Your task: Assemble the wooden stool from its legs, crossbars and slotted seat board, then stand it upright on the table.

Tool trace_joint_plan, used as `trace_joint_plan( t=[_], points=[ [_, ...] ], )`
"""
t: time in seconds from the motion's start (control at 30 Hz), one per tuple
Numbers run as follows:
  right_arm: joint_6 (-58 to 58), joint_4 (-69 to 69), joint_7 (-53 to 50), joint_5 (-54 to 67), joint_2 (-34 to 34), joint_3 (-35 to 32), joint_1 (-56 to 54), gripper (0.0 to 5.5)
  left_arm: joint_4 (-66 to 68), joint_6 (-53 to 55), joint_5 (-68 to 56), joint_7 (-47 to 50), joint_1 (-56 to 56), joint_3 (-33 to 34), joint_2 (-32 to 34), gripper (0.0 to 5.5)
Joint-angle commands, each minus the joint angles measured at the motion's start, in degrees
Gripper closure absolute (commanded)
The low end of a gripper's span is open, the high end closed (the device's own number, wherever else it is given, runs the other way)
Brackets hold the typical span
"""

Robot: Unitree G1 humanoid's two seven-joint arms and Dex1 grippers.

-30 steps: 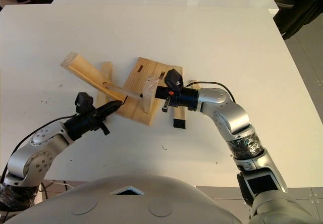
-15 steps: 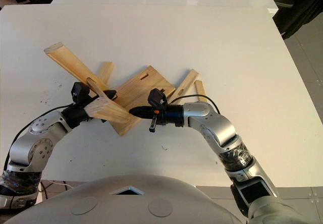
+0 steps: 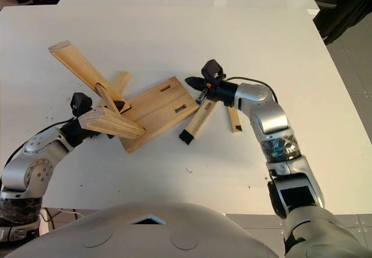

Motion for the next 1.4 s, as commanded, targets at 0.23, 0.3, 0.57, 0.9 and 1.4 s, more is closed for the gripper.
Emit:
trace_joint_plan(
  t=[0.23, 0.3, 0.57, 0.9, 1.4],
  points=[
    [-5.1, 13.4, 3.9, -7.9, -0.4, 1.2, -4.5, 5.47, -9.6, 5.7, -4.2, -4.5, 13.9, 7.6, 5.9, 5.5],
    [-4.8, 13.9, 6.3, -8.7, -0.8, 2.0, -5.5, 5.47, -9.0, 4.9, -1.0, -5.1, 15.4, 4.9, 6.4, 5.5],
    [-6.1, 19.2, 14.8, -12.4, -0.2, 5.6, -10.6, 5.47, -6.3, 1.7, 7.4, -3.9, 15.6, -3.1, 4.5, 5.5],
    [-5.2, 18.7, 22.8, -12.3, 0.5, 6.6, -10.9, 5.47, -2.7, 0.4, 11.3, -1.4, 9.4, -5.8, 1.4, 5.5],
    [-1.1, 2.2, 30.9, -11.2, -5.7, 8.6, -4.1, 5.47, 2.2, 0.8, 14.6, 0.7, -0.1, -8.0, -1.3, 5.5]
  ],
)
